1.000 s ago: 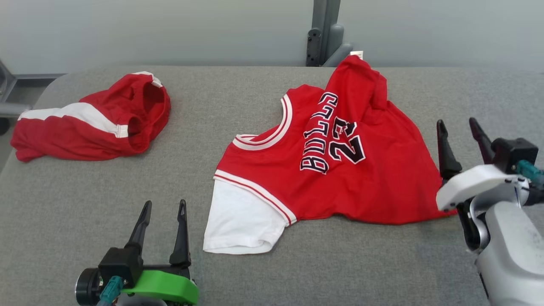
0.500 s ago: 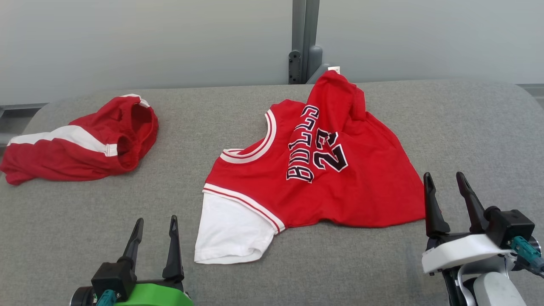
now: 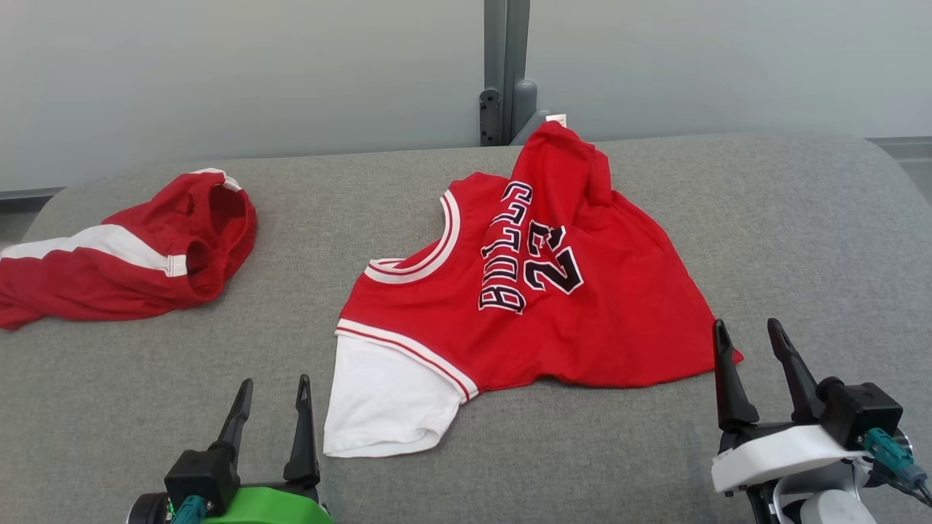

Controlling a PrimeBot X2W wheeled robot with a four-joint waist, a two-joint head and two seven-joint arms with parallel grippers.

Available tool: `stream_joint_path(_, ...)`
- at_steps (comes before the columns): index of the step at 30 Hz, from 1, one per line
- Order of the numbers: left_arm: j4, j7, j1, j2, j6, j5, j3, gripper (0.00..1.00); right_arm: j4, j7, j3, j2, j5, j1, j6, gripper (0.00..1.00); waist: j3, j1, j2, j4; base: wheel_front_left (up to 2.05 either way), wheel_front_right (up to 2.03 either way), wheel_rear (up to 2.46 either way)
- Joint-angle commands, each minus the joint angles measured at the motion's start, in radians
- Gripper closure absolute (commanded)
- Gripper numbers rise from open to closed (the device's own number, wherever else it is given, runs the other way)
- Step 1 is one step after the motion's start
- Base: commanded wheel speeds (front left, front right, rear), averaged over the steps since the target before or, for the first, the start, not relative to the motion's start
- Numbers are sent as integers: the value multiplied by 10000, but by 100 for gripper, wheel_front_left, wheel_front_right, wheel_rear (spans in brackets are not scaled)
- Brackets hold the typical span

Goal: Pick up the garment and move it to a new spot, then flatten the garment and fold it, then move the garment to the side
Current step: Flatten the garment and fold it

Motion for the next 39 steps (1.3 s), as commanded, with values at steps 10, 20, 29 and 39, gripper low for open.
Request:
stream_joint_path(10, 82, -4, -8, 19, -41, 48, -44, 0, 292, -28, 237, 2, 60, 45, -10, 0, -89, 0, 22, -17, 0, 0, 0)
stream_joint_path(20, 104, -5, 95, 19, -66, 64, -82, 0, 442, -28, 306, 1, -30, 67, -10, 0, -152, 0, 22, 16, 0, 0, 0)
stream_joint_path(29, 1630, 728, -282, 24, -58, -569, -577, 0, 473, -28, 344, 2, -53, 24, -10, 0, -37, 0, 22, -70, 0, 0, 0)
stream_joint_path(39, 2908, 1833, -1057, 24, 325, -1228, -862, 0, 484, -20, 411, 1, -22, -169, -10, 0, 375, 0, 22, -320, 0, 0, 0)
